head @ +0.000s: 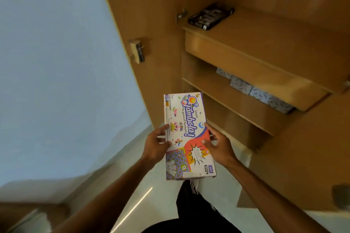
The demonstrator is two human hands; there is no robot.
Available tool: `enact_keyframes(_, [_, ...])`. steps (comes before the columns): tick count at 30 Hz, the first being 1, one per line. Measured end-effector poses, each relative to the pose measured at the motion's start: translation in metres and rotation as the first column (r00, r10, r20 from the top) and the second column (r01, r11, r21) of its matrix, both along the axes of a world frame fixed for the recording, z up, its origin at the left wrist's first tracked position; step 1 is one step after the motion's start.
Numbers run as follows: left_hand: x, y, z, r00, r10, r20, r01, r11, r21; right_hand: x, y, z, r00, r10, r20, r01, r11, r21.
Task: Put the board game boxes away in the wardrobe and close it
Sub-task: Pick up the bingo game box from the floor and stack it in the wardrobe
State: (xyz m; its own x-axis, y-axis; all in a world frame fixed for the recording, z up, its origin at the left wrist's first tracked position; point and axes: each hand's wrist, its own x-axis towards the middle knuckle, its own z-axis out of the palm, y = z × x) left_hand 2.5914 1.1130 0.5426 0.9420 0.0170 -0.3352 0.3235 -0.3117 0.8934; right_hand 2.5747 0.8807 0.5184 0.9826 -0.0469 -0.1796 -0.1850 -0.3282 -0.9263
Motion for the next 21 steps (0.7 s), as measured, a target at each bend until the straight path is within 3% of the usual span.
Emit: enact_keyframes(21, [0.566, -0.181, 0.068, 0.965, -0.122, 0.231, 0.160, 0.975, -0.156, 0.524, -0.165, 0.076, 0.967, -0.215, 0.140, 0.213, 0.977, 0.029])
